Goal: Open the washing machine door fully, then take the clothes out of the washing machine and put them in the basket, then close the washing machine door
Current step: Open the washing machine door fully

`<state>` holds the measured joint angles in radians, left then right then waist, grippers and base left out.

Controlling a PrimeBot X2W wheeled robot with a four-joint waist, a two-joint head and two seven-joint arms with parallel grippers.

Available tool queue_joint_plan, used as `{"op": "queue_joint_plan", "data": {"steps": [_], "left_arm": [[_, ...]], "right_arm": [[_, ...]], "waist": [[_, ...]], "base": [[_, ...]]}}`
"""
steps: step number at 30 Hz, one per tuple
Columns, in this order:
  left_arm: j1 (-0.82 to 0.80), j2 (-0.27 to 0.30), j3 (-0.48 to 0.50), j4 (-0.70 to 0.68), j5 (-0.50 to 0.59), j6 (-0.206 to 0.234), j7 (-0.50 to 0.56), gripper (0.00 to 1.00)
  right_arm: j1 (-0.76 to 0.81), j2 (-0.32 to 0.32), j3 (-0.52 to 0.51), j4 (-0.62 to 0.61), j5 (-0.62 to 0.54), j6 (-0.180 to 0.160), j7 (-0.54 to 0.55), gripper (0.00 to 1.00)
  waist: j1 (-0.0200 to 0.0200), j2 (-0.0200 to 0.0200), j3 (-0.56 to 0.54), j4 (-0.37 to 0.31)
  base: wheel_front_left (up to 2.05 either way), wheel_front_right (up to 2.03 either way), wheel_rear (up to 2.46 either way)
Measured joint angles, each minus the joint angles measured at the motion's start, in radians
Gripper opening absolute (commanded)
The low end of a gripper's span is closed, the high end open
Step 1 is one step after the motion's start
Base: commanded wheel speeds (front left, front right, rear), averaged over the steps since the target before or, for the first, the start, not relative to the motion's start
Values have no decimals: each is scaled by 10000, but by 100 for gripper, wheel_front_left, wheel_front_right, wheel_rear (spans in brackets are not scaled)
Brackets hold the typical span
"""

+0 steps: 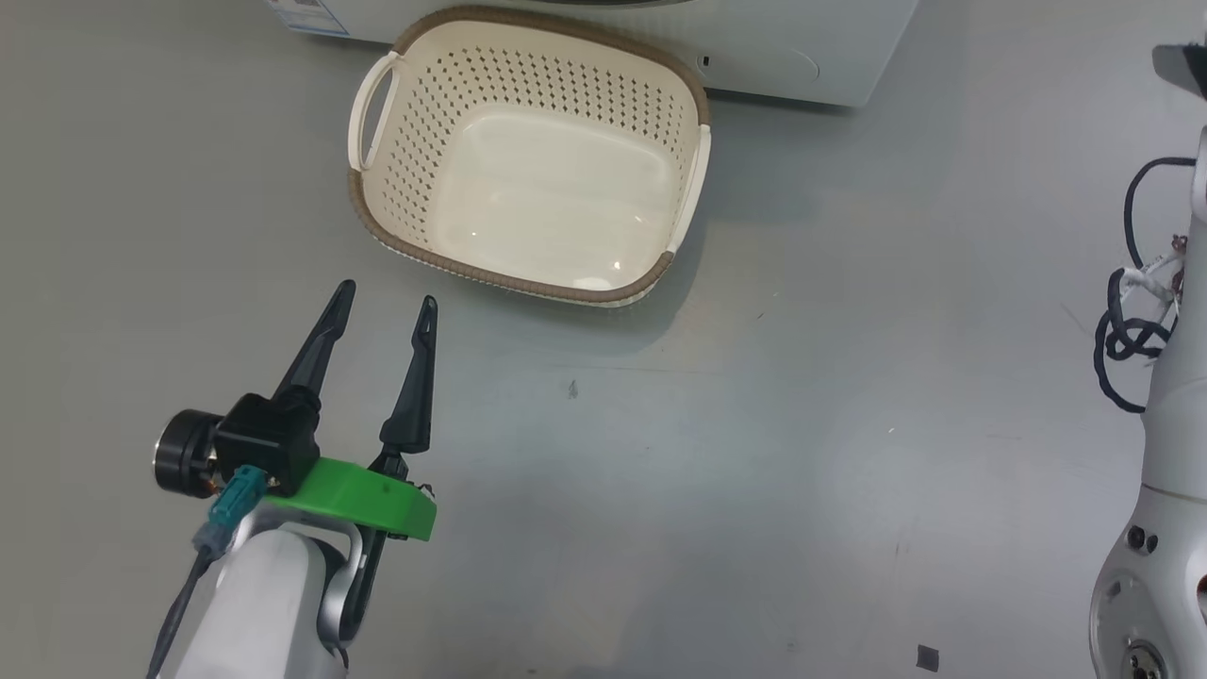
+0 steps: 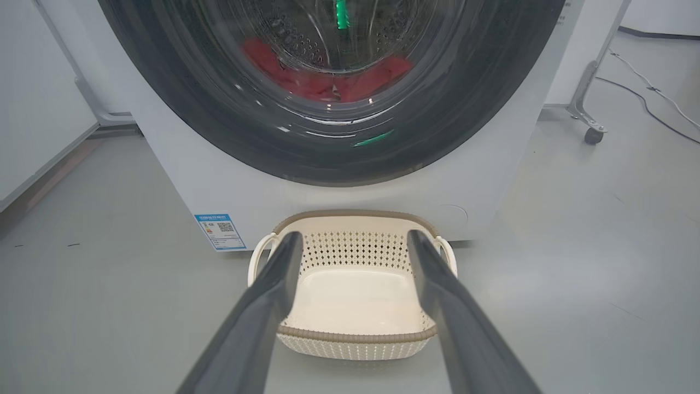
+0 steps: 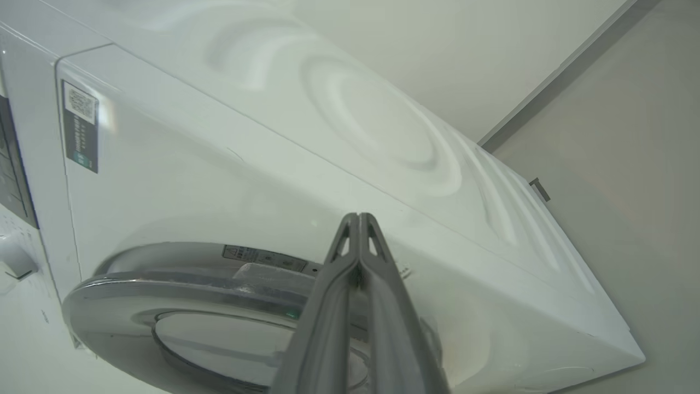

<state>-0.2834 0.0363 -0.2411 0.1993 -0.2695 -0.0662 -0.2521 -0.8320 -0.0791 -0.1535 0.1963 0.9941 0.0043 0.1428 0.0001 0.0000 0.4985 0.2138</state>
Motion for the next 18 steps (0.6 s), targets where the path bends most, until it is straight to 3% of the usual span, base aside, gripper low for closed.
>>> {"op": "queue_joint_plan", "data": {"steps": [8,9,18], "left_arm": [[-119,-25,115,73,-128,0,0,100],[-206,-36,56,117,-213,0,0,100],[-439,-61,-332,148,-516,-4,0,100]], "right_arm": [[-1228,-10,299,706,562,-525,1239,0],[-1894,-10,301,984,1062,-794,1883,0],[-3047,-4,88,1494,2044,-1127,2765,0]], "waist": [[-1,0,408,226],[-1,0,604,327],[-1,0,948,592]], "base": [[0,0,0],[0,0,0],[0,0,0]]}}
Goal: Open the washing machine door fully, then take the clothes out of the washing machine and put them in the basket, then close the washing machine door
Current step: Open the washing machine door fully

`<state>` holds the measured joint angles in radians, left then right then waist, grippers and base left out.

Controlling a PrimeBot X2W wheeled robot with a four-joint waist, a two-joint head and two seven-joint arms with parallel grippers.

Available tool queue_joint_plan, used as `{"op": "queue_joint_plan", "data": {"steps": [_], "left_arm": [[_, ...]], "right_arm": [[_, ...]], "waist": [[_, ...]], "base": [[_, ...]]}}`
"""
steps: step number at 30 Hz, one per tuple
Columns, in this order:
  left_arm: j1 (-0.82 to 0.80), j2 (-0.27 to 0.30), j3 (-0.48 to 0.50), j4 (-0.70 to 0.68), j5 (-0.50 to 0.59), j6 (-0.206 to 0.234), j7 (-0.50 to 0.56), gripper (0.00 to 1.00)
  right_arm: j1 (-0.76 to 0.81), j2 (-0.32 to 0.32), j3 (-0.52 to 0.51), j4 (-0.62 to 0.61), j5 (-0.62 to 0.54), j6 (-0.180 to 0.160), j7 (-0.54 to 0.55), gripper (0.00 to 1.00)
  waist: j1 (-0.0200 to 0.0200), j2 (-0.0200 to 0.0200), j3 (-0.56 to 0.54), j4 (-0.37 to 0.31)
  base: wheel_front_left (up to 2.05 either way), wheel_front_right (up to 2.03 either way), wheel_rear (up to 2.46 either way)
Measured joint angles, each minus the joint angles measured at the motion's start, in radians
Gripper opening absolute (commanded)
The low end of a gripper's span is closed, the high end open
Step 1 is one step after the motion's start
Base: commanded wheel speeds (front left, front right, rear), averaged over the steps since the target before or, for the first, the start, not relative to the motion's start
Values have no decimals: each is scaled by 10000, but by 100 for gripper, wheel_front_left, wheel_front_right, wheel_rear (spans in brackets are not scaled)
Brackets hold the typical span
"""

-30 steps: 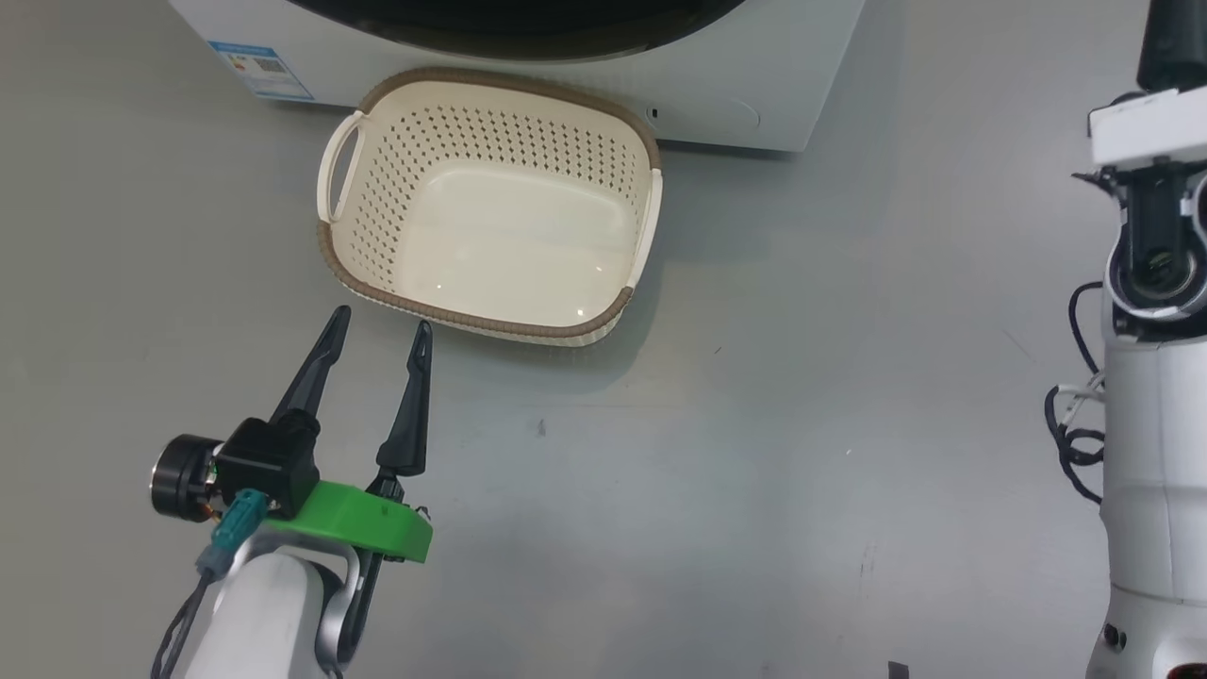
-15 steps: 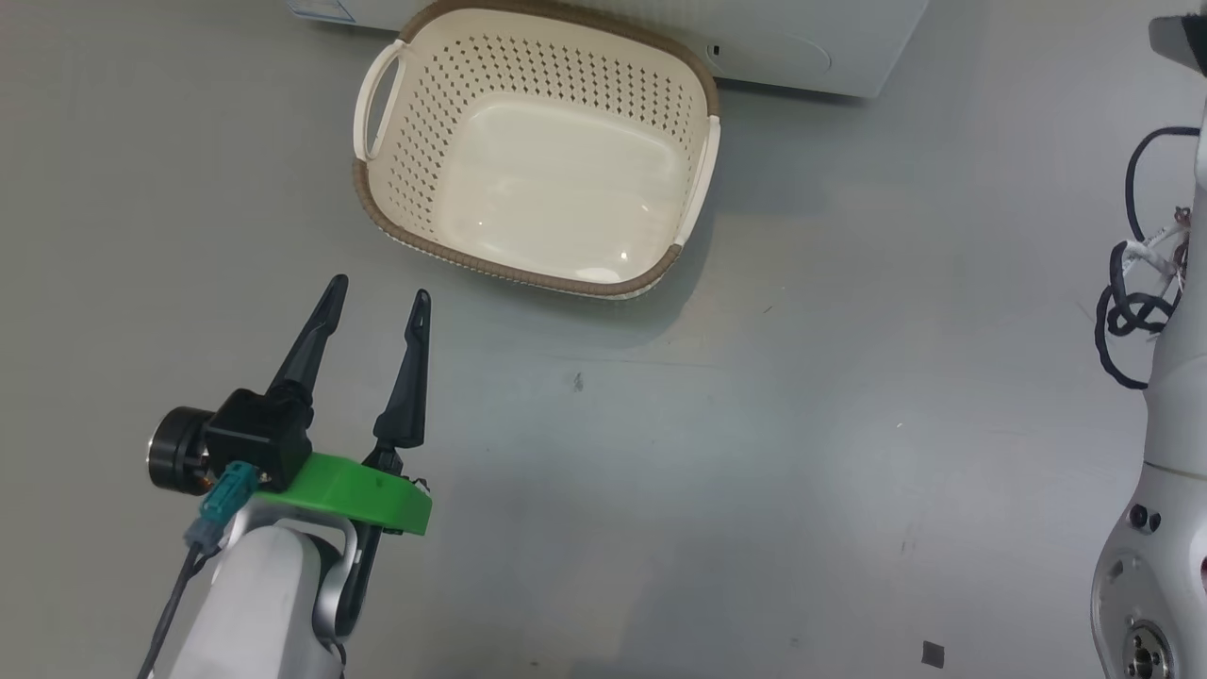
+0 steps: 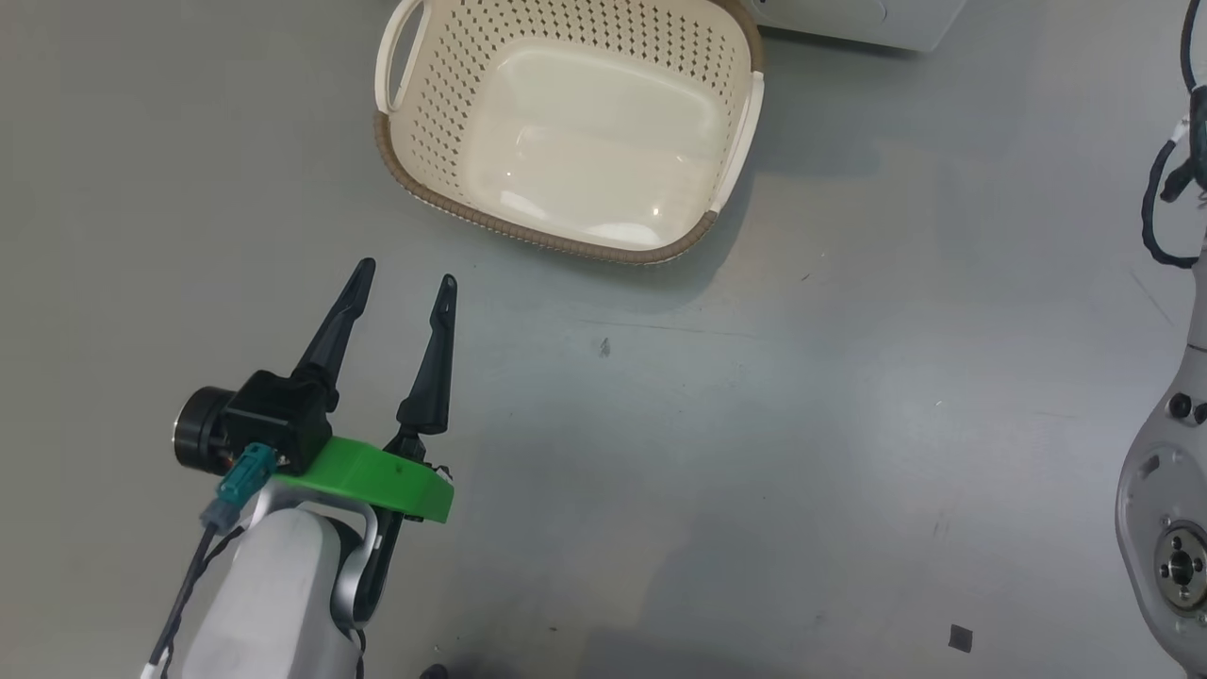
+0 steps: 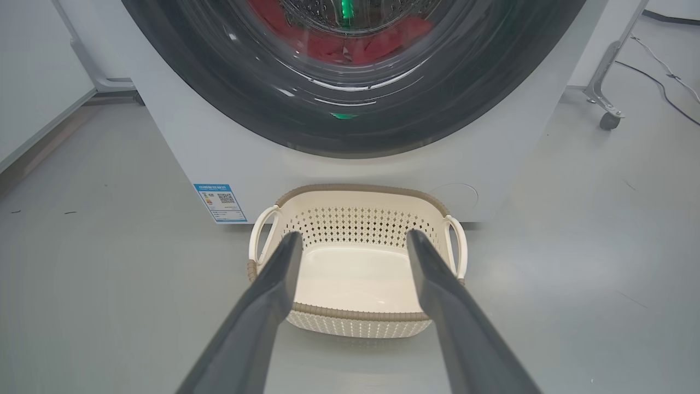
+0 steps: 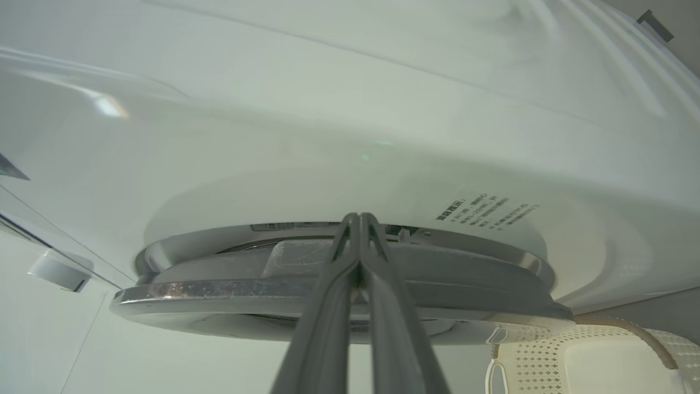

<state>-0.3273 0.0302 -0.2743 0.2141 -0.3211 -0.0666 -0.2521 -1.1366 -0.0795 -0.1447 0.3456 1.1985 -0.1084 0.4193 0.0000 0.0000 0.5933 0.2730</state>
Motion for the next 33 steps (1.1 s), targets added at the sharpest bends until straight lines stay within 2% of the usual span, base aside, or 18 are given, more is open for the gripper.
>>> {"op": "queue_joint_plan", "data": {"steps": [19,33], "left_arm": [[-179,-27,-410,104,-148,2,0,100],[-284,-36,-504,119,-311,88,0,100]], "right_arm": [[-1310,0,163,993,499,-104,788,0],[-1784,-105,-111,1906,1244,-176,1214,0]], "waist": [[0,0,411,464],[0,0,518,611]], "base": [[0,0,0],[0,0,0]]}}
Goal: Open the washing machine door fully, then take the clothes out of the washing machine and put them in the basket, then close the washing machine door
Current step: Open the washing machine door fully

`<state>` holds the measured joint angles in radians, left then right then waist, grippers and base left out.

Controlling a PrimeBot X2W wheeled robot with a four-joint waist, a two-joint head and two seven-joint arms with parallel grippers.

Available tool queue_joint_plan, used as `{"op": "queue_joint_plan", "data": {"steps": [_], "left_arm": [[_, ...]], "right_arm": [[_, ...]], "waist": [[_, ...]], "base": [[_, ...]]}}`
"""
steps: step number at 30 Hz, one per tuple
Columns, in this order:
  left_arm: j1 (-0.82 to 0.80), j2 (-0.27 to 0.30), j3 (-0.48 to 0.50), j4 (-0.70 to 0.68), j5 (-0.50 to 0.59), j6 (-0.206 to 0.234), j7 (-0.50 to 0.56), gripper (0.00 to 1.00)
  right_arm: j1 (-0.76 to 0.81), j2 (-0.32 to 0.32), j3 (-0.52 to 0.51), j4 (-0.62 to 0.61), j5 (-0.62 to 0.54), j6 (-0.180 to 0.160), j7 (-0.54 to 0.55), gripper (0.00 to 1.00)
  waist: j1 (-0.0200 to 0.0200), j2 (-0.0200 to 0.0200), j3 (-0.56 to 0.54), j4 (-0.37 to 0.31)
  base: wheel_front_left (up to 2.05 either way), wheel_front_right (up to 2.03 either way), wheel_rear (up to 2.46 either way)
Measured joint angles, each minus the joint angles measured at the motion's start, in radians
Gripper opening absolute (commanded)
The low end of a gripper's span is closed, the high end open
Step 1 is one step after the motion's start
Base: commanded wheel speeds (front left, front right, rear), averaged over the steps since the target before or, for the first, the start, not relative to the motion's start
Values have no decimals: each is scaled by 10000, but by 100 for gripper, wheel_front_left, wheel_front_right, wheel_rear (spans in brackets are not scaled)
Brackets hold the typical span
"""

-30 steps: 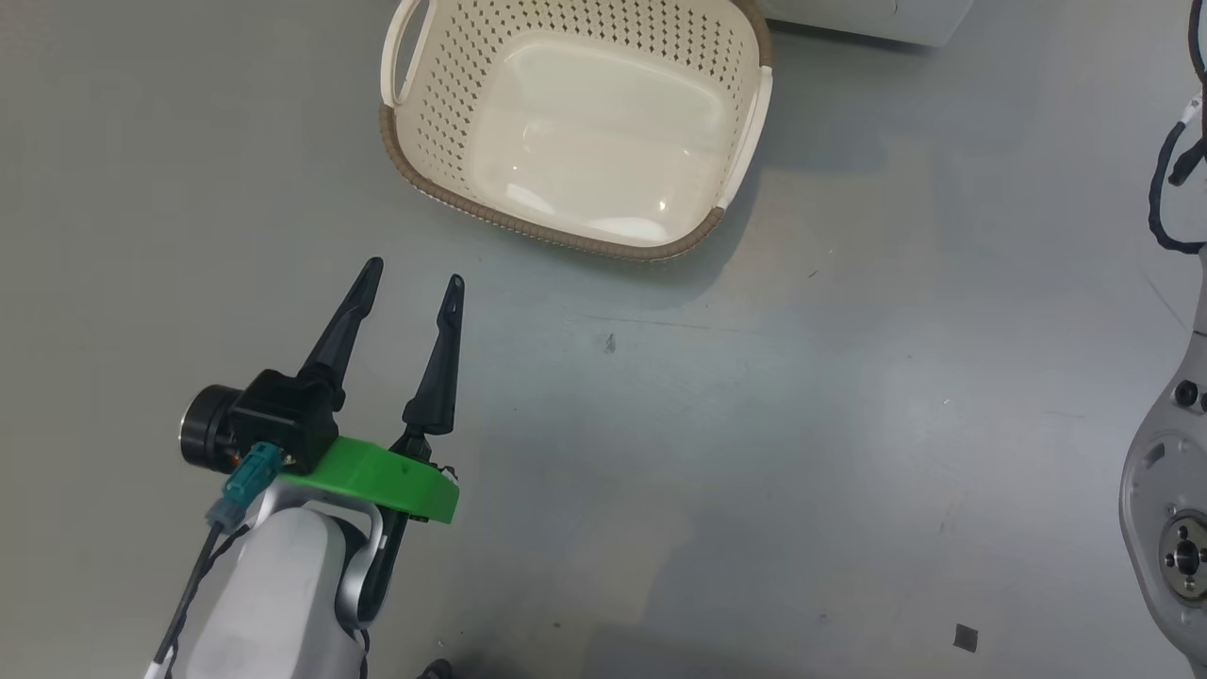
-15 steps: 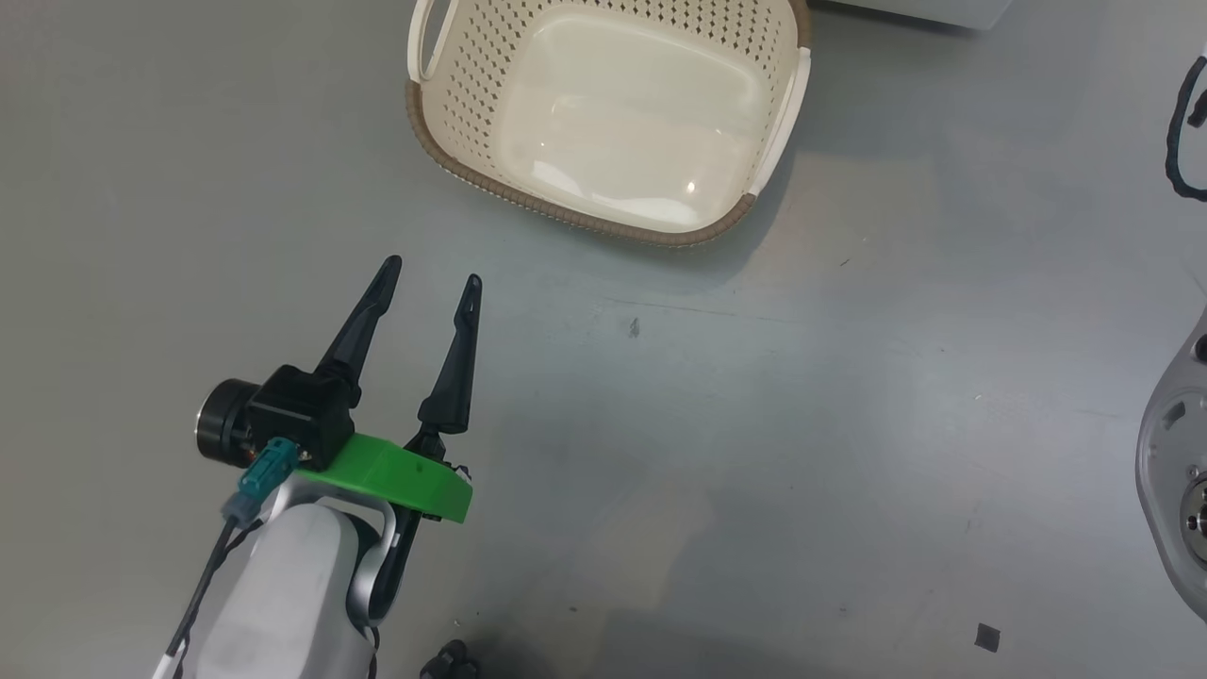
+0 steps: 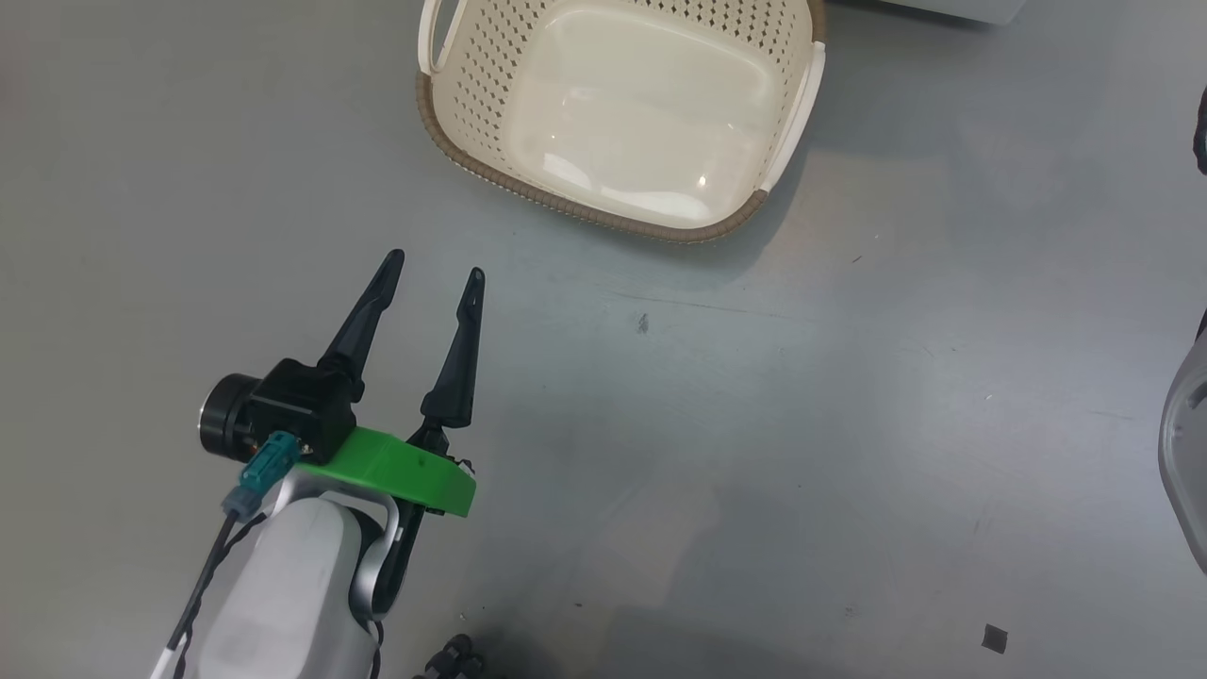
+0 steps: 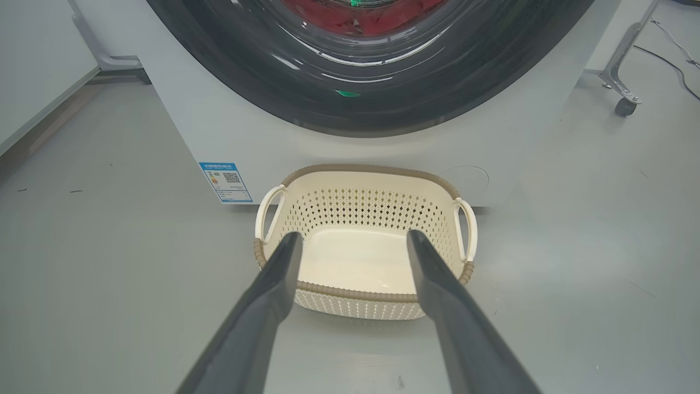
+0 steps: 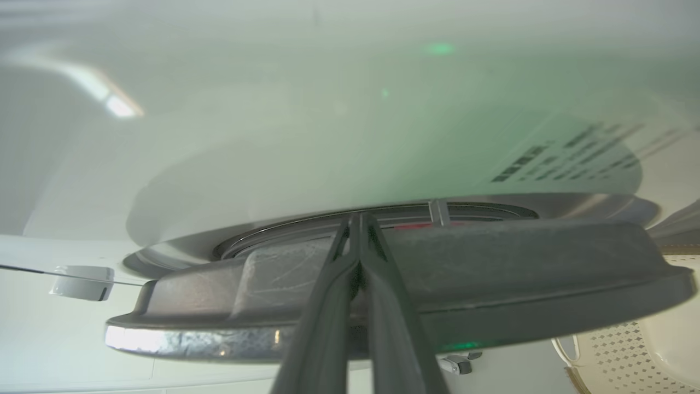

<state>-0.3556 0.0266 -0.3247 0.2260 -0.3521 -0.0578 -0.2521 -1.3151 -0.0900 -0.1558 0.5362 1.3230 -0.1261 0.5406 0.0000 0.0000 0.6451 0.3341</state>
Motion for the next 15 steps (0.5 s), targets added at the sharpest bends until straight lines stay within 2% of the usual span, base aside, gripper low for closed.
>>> {"op": "queue_joint_plan", "data": {"steps": [15], "left_arm": [[-84,-6,-157,56,2,13,0,100]], "right_arm": [[-206,-134,-320,1039,836,0,721,0]], "waist": [[0,0,-125,17]], "base": [[0,0,0]]}}
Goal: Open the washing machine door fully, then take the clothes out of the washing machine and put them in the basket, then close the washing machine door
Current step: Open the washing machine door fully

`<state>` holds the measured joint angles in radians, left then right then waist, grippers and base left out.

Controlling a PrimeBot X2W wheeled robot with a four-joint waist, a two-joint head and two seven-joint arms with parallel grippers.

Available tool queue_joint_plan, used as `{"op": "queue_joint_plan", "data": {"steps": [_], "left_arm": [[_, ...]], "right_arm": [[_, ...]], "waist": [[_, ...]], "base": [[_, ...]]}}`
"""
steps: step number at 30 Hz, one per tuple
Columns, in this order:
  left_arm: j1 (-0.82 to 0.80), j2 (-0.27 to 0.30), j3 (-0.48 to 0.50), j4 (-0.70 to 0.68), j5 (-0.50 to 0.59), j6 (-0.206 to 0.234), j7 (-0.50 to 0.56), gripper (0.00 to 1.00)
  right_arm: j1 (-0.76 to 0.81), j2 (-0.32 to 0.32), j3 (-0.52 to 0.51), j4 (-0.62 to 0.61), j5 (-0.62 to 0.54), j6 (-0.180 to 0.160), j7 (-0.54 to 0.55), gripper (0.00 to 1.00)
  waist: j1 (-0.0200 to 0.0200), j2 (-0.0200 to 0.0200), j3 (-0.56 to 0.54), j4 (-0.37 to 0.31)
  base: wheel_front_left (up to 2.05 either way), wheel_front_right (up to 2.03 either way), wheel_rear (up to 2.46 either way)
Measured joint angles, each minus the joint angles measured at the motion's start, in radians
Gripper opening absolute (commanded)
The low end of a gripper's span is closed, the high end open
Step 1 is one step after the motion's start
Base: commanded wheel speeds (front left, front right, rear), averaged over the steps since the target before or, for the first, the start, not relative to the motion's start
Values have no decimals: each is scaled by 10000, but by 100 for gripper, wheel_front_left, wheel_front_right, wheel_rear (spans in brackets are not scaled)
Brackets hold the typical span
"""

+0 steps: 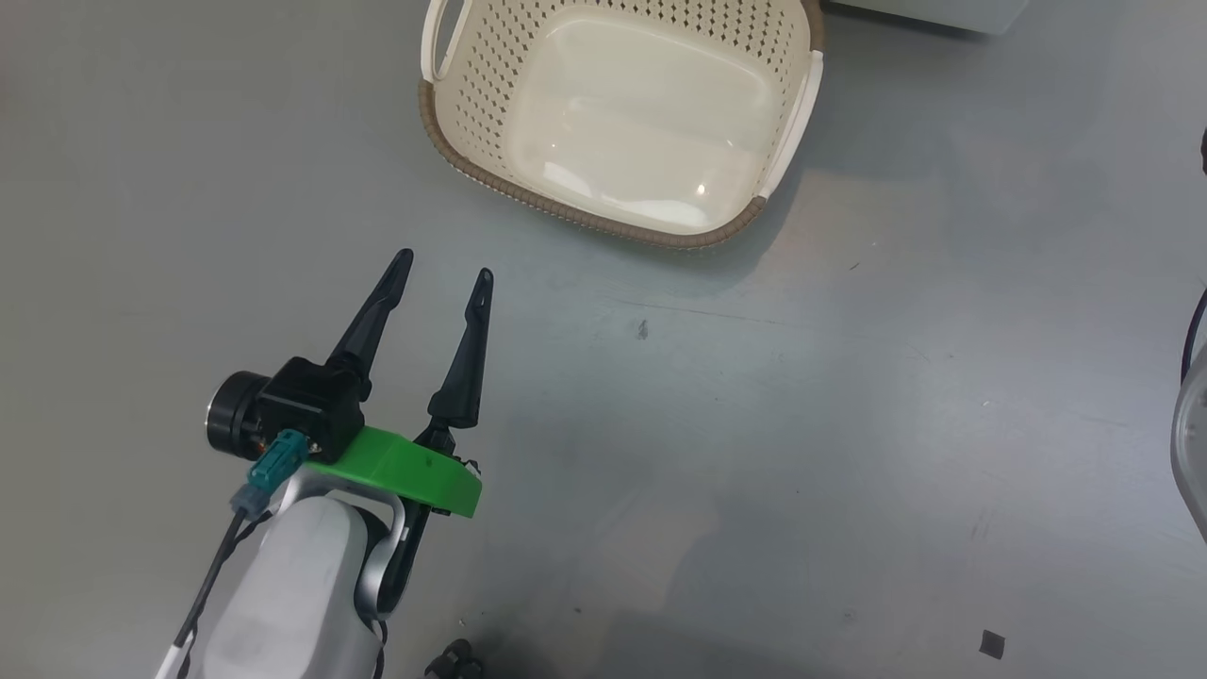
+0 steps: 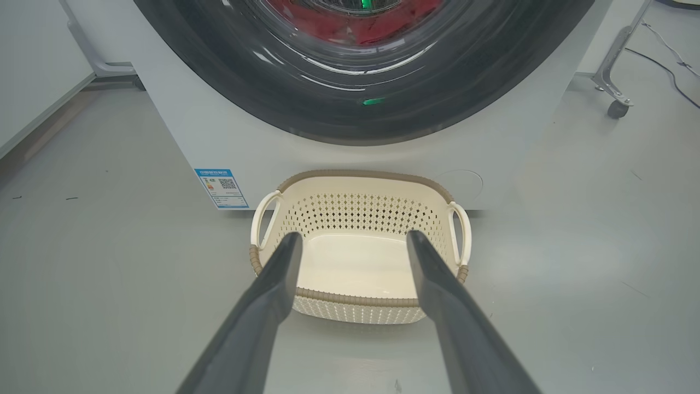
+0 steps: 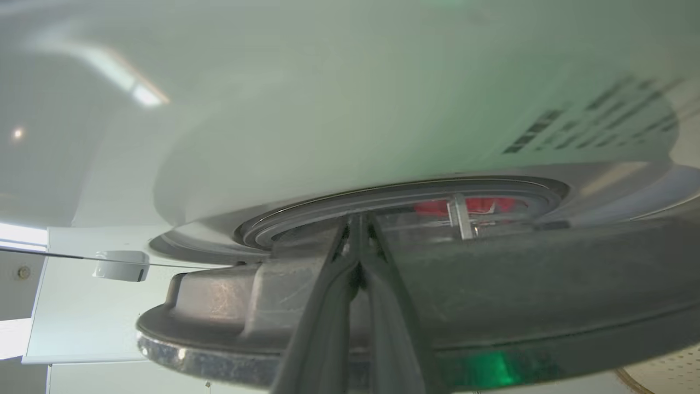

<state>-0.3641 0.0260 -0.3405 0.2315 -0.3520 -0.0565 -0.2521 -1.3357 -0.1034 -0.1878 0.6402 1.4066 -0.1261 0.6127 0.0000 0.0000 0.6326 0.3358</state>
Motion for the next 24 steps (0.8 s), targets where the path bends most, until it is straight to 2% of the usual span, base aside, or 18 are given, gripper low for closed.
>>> {"op": "queue_joint_plan", "data": {"steps": [24], "left_arm": [[2,-4,48,134,67,84,0,100]], "right_arm": [[160,119,44,878,171,-6,483,0]], "waist": [[0,0,-579,-189]], "base": [[0,0,0]]}}
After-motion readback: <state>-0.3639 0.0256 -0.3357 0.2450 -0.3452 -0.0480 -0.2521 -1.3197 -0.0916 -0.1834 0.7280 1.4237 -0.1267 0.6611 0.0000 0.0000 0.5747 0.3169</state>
